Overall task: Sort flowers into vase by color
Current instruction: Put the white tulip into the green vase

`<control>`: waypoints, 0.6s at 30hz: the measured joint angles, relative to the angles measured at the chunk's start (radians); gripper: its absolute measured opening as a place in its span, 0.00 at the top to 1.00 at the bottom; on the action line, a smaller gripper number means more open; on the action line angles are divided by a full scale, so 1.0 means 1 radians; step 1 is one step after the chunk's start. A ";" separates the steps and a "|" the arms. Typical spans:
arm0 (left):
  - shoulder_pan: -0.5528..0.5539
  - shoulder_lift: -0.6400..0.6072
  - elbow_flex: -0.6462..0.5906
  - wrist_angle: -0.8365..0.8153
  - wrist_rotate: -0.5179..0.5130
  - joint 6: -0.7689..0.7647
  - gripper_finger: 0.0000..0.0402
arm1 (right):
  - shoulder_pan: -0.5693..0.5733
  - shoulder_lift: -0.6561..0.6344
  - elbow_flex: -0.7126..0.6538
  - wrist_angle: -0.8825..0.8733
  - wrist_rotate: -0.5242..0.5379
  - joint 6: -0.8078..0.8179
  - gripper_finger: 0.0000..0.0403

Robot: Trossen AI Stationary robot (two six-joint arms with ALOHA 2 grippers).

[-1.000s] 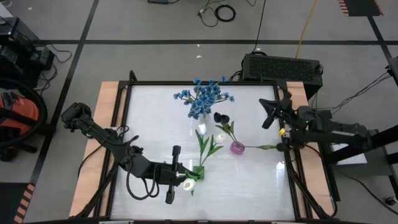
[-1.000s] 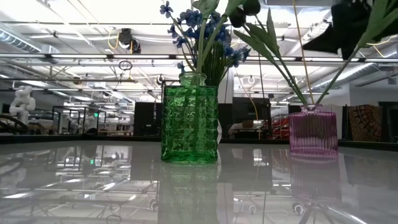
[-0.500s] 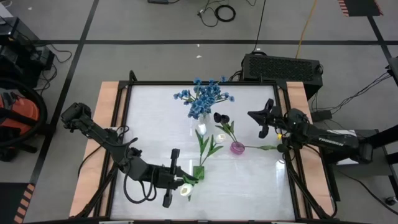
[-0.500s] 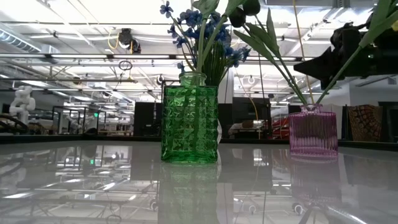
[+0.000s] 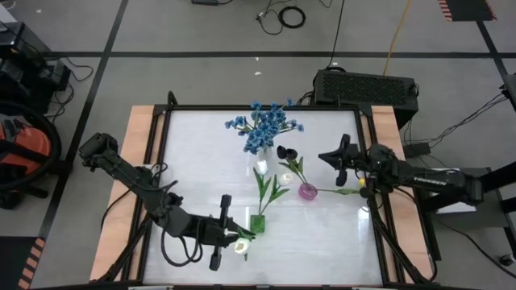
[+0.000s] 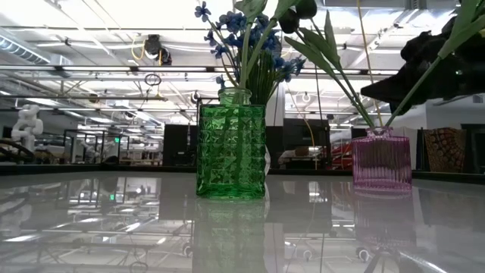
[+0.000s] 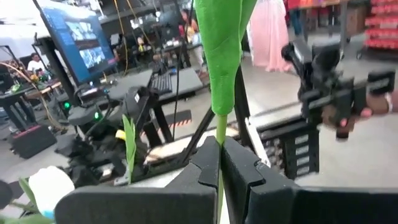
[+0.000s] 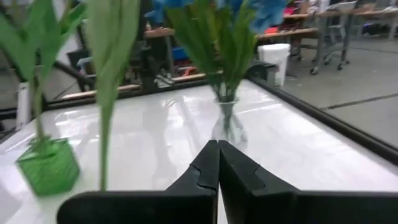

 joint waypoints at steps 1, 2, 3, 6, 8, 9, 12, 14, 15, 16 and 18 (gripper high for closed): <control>0.000 0.000 0.000 -0.019 -0.004 0.000 0.98 | 0.013 0.000 0.000 -0.002 0.000 0.000 1.00; 0.002 0.000 0.000 -0.034 -0.008 -0.001 0.98 | 0.027 -0.002 0.000 -0.002 -0.001 0.000 1.00; 0.007 0.001 0.000 -0.043 -0.010 -0.004 0.98 | 0.041 -0.003 0.000 -0.002 -0.001 0.000 1.00; 0.025 0.008 0.000 -0.042 -0.015 -0.020 0.98 | 0.080 -0.005 0.000 -0.005 -0.001 0.007 1.00; 0.035 0.014 0.000 -0.042 -0.015 -0.018 0.98 | 0.103 -0.004 0.000 -0.022 0.001 0.011 1.00; 0.040 0.015 -0.001 -0.044 -0.015 -0.015 0.98 | 0.112 -0.004 0.000 -0.028 0.004 0.013 1.00; 0.065 0.021 -0.022 0.005 -0.009 -0.012 0.98 | 0.138 -0.005 0.000 -0.034 0.027 0.018 1.00; 0.076 0.025 -0.070 0.061 -0.008 -0.003 0.98 | 0.147 -0.005 0.000 -0.037 0.031 0.018 1.00; 0.081 0.026 -0.094 0.087 -0.008 0.002 0.98 | 0.148 -0.005 0.000 -0.037 0.032 0.019 1.00; 0.085 0.027 -0.117 0.122 -0.008 0.005 0.98 | 0.149 -0.005 0.000 -0.038 0.032 0.019 1.00; 0.092 0.025 -0.156 0.197 -0.007 0.002 0.98 | 0.149 -0.005 0.000 -0.040 0.033 0.019 1.00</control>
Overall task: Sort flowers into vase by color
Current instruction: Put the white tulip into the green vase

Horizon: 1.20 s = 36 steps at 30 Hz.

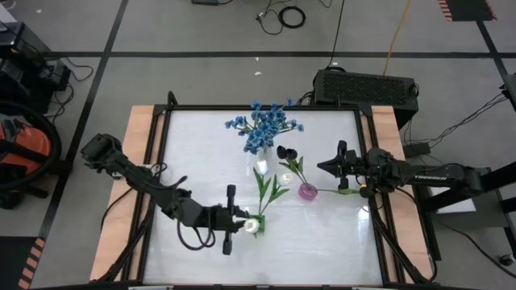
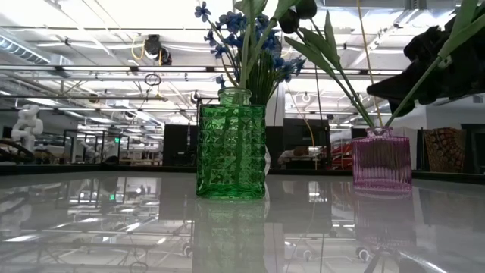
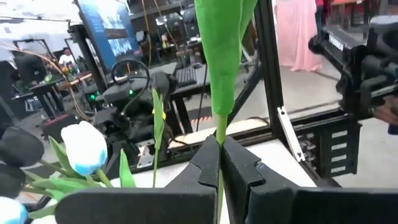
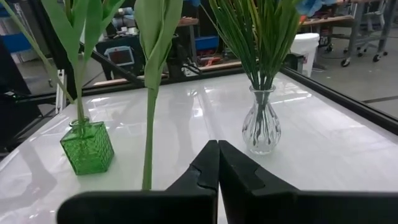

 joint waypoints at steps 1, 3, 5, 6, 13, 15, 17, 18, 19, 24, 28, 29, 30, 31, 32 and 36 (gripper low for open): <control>0.002 -0.001 -0.013 0.018 0.000 -0.001 0.98 | 0.000 0.000 0.000 -0.002 0.001 0.000 1.00; 0.002 0.000 -0.033 0.033 0.001 -0.002 0.98 | 0.000 0.000 0.000 -0.003 0.017 0.000 1.00; 0.002 0.000 -0.043 0.041 0.001 -0.005 0.98 | 0.000 0.000 0.000 -0.003 0.021 -0.003 1.00; 0.002 0.000 -0.046 0.045 0.001 -0.018 0.98 | 0.000 0.000 0.000 -0.003 0.021 -0.003 1.00; -0.032 -0.012 -0.052 0.060 0.005 -0.028 0.98 | 0.000 0.000 0.000 -0.003 0.022 -0.005 1.00; -0.045 -0.030 -0.052 0.062 0.005 -0.028 0.98 | 0.000 0.000 0.000 -0.003 0.022 -0.006 1.00; -0.058 -0.047 -0.052 0.053 0.005 -0.027 0.98 | 0.000 0.000 0.000 -0.003 0.023 -0.006 1.00; -0.062 -0.053 -0.052 0.044 0.005 -0.027 0.98 | 0.000 0.000 0.000 -0.003 0.023 -0.006 1.00; -0.067 -0.054 -0.052 0.040 0.005 -0.027 0.98 | 0.000 0.000 0.000 -0.003 0.023 -0.005 1.00; -0.066 -0.054 -0.052 -0.014 0.004 -0.028 0.98 | 0.001 0.000 0.000 -0.003 0.022 0.002 1.00; -0.046 -0.045 -0.069 0.007 0.002 -0.035 0.98 | 0.001 0.000 0.000 -0.003 0.021 0.003 1.00; -0.041 -0.044 -0.072 0.007 0.003 -0.037 0.98 | 0.001 0.000 0.000 -0.003 0.021 0.003 1.00; -0.037 -0.044 -0.073 0.007 0.005 -0.047 0.98 | 0.001 0.000 0.000 -0.003 0.021 0.004 1.00; -0.033 -0.044 -0.075 0.011 0.008 -0.054 0.98 | 0.001 0.000 0.000 -0.003 0.021 0.003 1.00; -0.030 -0.045 -0.079 0.015 0.009 -0.059 0.98 | 0.001 0.000 0.000 -0.003 0.021 0.003 1.00; -0.021 -0.044 -0.118 0.061 0.015 -0.077 0.98 | 0.001 0.000 0.000 -0.003 0.021 0.002 1.00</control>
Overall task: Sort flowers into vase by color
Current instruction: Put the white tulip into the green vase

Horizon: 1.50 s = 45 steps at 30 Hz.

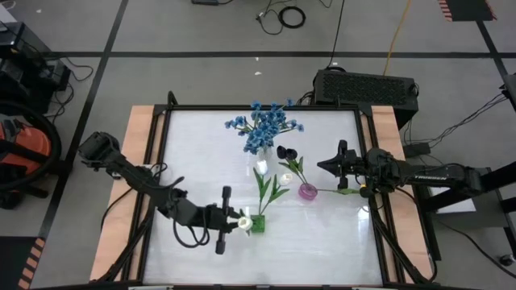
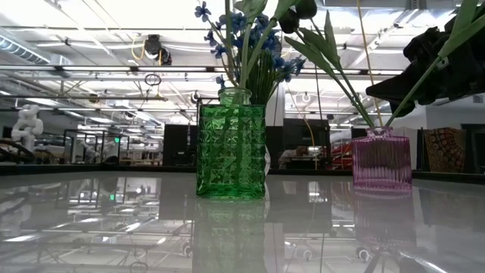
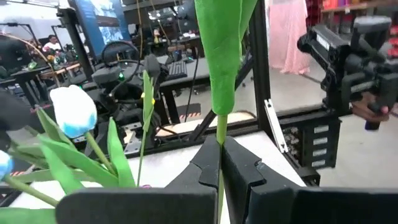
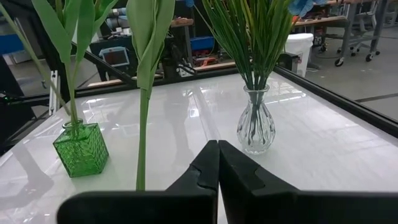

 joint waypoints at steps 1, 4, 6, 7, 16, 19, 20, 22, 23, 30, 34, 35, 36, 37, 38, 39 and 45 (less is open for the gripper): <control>0.002 0.000 -0.010 0.021 0.000 -0.002 0.98 | 0.000 0.000 0.000 0.000 0.000 0.000 1.00; 0.003 0.000 -0.034 0.045 0.001 -0.005 0.98 | 0.000 0.000 0.000 0.000 -0.002 0.001 1.00; 0.003 0.000 -0.039 0.047 0.002 -0.005 0.98 | 0.000 0.000 0.000 0.000 -0.002 0.005 1.00; 0.002 0.000 -0.039 0.052 0.002 -0.005 0.98 | 0.000 0.000 0.000 0.000 -0.003 0.007 1.00; 0.004 0.017 -0.038 0.066 0.003 -0.005 0.98 | 0.000 0.000 0.000 0.000 -0.004 0.010 1.00; 0.009 0.032 -0.038 0.076 0.003 -0.006 0.98 | 0.000 0.000 0.000 0.000 -0.005 0.010 1.00; 0.012 0.038 -0.038 0.077 0.003 -0.012 0.98 | 0.000 0.000 0.000 0.000 -0.005 0.010 1.00; 0.020 0.049 -0.038 0.068 0.003 -0.028 0.98 | 0.000 0.000 0.000 -0.001 -0.005 0.010 1.00; 0.023 0.051 -0.038 0.068 0.003 -0.031 0.98 | 0.000 0.000 0.000 -0.001 -0.005 0.010 1.00; 0.036 0.050 -0.038 0.046 0.004 -0.063 0.98 | 0.000 0.000 0.000 -0.001 -0.005 0.009 1.00; 0.037 0.050 -0.038 -0.003 0.004 -0.084 0.93 | 0.000 0.000 0.000 -0.001 -0.005 0.008 1.00; 0.037 0.050 -0.038 -0.011 0.003 -0.089 0.91 | 0.000 0.000 0.000 -0.002 -0.005 0.009 1.00; 0.037 0.050 -0.038 -0.023 0.001 -0.099 0.88 | 0.000 0.000 0.000 -0.003 -0.005 0.009 1.00; 0.037 0.050 -0.038 -0.039 -0.006 -0.108 0.85 | 0.000 0.000 0.000 -0.004 -0.005 0.009 1.00; 0.037 0.050 -0.038 -0.058 -0.013 -0.110 0.82 | 0.000 0.000 0.000 -0.004 -0.005 0.009 1.00; 0.037 0.050 -0.038 -0.076 -0.022 -0.112 0.79 | 0.000 0.000 0.000 -0.004 -0.005 0.009 1.00; 0.036 0.050 -0.038 -0.214 -0.139 -0.168 0.67 | 0.000 0.000 0.000 -0.016 -0.010 0.004 1.00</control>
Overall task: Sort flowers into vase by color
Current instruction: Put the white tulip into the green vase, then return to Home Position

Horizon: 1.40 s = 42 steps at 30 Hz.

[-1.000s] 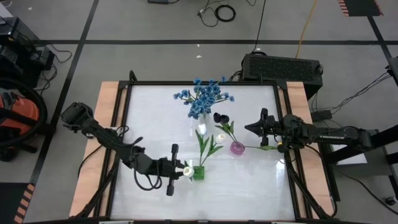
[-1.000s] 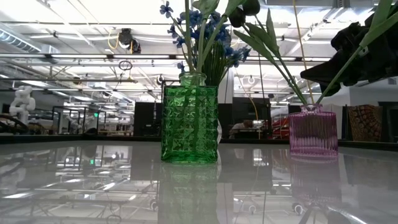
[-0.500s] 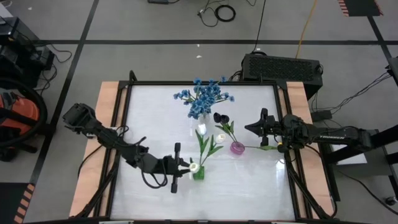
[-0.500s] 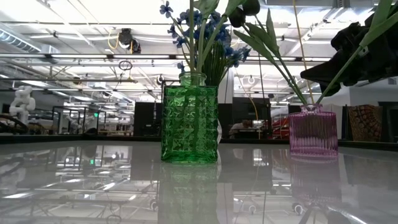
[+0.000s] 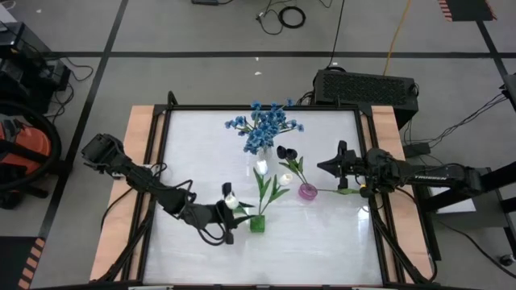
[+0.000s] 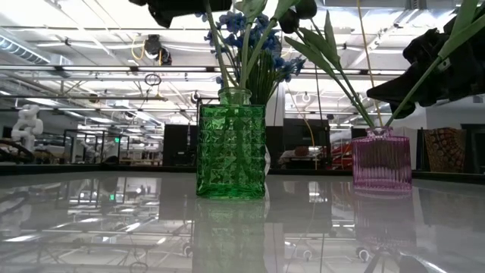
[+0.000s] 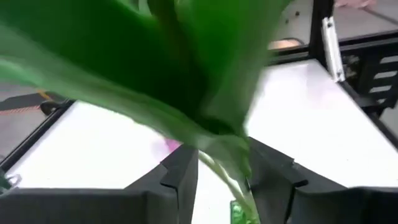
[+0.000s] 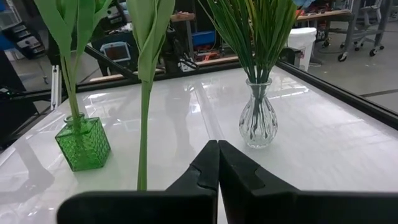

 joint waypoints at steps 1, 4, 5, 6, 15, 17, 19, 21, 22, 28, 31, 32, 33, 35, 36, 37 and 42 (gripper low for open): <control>0.000 0.000 0.000 -0.011 -0.005 -0.002 0.66 | 0.000 0.000 0.000 -0.005 0.000 -0.001 1.00; 0.000 0.000 0.000 -0.038 -0.006 -0.015 0.65 | 0.002 0.000 0.000 -0.013 -0.003 -0.001 1.00; -0.001 0.000 0.000 -0.043 -0.006 -0.019 0.65 | 0.006 0.000 0.000 -0.012 -0.013 -0.001 1.00; -0.004 0.000 0.000 -0.048 -0.006 -0.019 0.65 | 0.013 0.000 0.000 -0.011 -0.024 -0.001 1.00; -0.040 -0.024 0.000 -0.087 -0.011 -0.021 0.65 | 0.092 -0.006 0.000 0.016 0.040 0.006 1.00; -0.052 -0.040 0.000 -0.115 -0.027 -0.021 0.65 | 0.115 -0.011 0.000 0.016 0.083 0.008 1.00; -0.069 -0.056 0.000 -0.144 -0.059 -0.022 0.65 | 0.140 -0.013 0.000 0.016 0.092 0.009 1.00; -0.090 -0.077 0.000 -0.187 -0.099 -0.029 0.65 | 0.163 -0.013 0.000 0.015 0.094 0.012 1.00; -0.100 -0.087 0.000 -0.215 -0.117 -0.041 0.65 | 0.174 -0.013 0.000 0.015 0.096 0.014 1.00; -0.133 -0.143 -0.033 -0.310 -0.176 -0.099 0.65 | 0.232 -0.013 0.000 0.015 0.180 0.004 1.00; -0.132 -0.165 -0.108 -0.259 -0.185 -0.105 0.65 | 0.248 -0.015 0.000 0.015 0.195 -0.005 1.00; -0.128 -0.176 -0.140 -0.237 -0.187 -0.108 0.65 | 0.251 -0.016 0.000 0.016 0.195 -0.005 1.00; -0.123 -0.187 -0.169 -0.213 -0.190 -0.116 0.65 | 0.253 -0.019 0.000 0.016 0.196 -0.005 1.00; -0.112 -0.212 -0.229 -0.151 -0.192 -0.118 0.66 | 0.259 -0.022 0.000 0.017 0.197 -0.009 1.00; -0.108 -0.227 -0.258 -0.126 -0.192 -0.118 0.66 | 0.259 -0.023 0.000 0.018 0.197 -0.011 1.00; -0.105 -0.242 -0.284 -0.097 -0.192 -0.117 0.66 | 0.259 -0.023 0.000 0.018 0.197 -0.014 1.00; -0.081 -0.309 -0.414 0.075 -0.190 -0.094 0.70 | 0.259 -0.032 0.000 0.018 0.197 -0.044 1.00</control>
